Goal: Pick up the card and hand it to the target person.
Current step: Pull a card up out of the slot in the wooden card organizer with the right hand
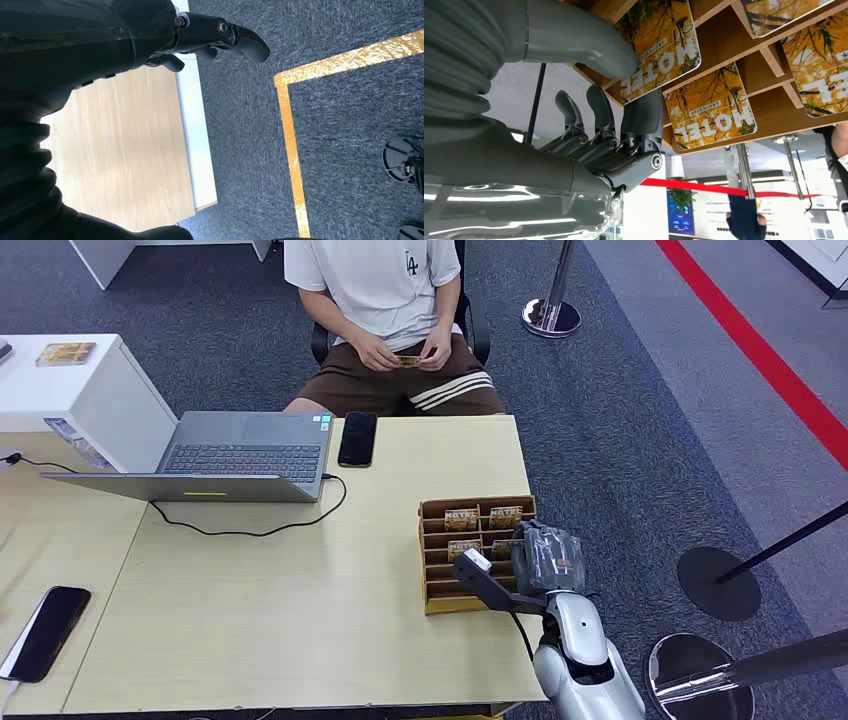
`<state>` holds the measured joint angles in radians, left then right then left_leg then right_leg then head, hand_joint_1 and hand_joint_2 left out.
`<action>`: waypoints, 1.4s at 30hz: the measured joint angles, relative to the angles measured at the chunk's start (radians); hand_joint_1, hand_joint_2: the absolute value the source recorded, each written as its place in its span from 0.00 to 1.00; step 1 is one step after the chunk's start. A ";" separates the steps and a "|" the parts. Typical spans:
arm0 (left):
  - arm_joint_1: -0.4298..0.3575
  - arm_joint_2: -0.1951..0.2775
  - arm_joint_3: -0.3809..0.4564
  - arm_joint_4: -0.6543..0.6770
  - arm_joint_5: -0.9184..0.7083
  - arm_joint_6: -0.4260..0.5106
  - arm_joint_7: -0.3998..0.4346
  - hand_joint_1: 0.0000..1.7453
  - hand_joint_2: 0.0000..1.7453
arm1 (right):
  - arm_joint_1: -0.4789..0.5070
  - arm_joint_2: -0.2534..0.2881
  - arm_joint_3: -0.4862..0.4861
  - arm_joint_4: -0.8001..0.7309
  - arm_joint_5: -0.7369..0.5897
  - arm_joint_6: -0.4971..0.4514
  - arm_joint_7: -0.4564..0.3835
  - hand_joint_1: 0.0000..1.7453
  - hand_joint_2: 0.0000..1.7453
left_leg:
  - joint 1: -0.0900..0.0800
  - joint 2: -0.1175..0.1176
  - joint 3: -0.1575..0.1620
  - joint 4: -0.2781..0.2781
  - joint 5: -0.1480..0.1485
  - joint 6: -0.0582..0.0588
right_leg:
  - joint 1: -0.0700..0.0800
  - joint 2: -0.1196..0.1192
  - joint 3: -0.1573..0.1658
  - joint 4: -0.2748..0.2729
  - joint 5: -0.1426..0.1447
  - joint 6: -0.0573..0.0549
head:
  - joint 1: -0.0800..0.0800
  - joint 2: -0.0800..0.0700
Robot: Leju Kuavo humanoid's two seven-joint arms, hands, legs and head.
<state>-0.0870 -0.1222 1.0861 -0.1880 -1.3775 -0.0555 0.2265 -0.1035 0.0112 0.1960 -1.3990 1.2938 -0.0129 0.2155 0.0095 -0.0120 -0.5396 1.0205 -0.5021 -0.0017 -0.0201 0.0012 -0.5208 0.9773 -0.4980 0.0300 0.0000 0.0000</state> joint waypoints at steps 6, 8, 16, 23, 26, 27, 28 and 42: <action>0.000 0.001 -0.004 0.000 -0.003 0.000 0.000 0.00 1.00 | 0.000 0.000 -0.003 0.005 -0.002 -0.003 -0.001 0.77 1.00 | 0.000 0.000 0.000 0.000 0.000 0.000 | 0.000 0.000 0.000 0.000 0.000 0.000 | 0.000 0.000; 0.000 0.001 -0.004 0.000 -0.003 0.001 0.000 0.00 1.00 | 0.000 0.000 -0.002 0.004 -0.002 -0.003 -0.001 0.77 1.00 | 0.000 0.000 0.000 0.000 0.000 0.000 | 0.000 0.000 0.000 0.000 0.000 0.000 | 0.000 0.000; 0.004 0.019 0.002 0.002 0.020 -0.097 -0.054 0.00 0.75 | -0.011 0.004 0.001 0.021 -0.005 -0.006 -0.006 0.77 1.00 | 0.000 0.000 0.000 0.000 0.000 0.000 | 0.000 0.000 0.000 0.000 0.000 0.000 | 0.000 0.000; 0.004 0.020 0.026 0.002 0.049 -0.079 -0.063 0.00 1.00 | -0.015 0.005 0.007 0.020 -0.005 -0.005 -0.005 0.77 1.00 | 0.000 0.000 0.000 0.000 0.000 0.000 | 0.000 0.001 0.000 0.001 0.000 0.000 | 0.000 0.000; 0.004 0.019 0.029 0.002 0.053 -0.083 -0.059 0.00 1.00 | -0.020 0.006 0.012 0.020 -0.006 -0.006 -0.008 0.77 1.00 | 0.000 0.001 0.000 0.000 0.000 0.000 | 0.000 0.001 0.000 0.000 0.000 0.000 | 0.000 0.000; 0.004 0.019 0.030 0.001 0.054 -0.082 -0.059 0.00 1.00 | -0.021 0.006 0.014 0.019 -0.006 -0.006 -0.009 0.77 1.00 | 0.000 0.001 0.000 0.000 0.000 0.000 | 0.000 0.001 0.000 0.000 0.000 0.000 | 0.000 0.000; 0.005 0.019 0.031 0.000 0.055 -0.080 -0.058 0.00 1.00 | -0.021 0.005 0.015 0.018 -0.006 -0.007 -0.010 0.77 1.00 | 0.000 0.001 0.000 0.000 0.000 0.000 | 0.000 0.001 0.000 0.000 0.000 0.000 | 0.000 0.000; 0.006 0.013 0.038 0.001 0.060 -0.081 -0.051 0.00 1.00 | -0.006 -0.005 0.014 -0.069 -0.012 -0.014 -0.008 0.77 1.00 | 0.000 0.000 0.000 0.000 0.000 0.000 | -0.001 0.001 -0.001 0.001 0.000 0.000 | 0.000 0.000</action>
<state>-0.0812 -0.1089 1.1242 -0.1870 -1.3173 -0.1369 0.1757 -0.1099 0.0062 0.2102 -1.4684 1.2821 -0.0267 0.2070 0.0090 -0.0115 -0.5401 1.0209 -0.5025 -0.0018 -0.0206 0.0018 -0.5217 0.9783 -0.4984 0.0304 0.0000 0.0000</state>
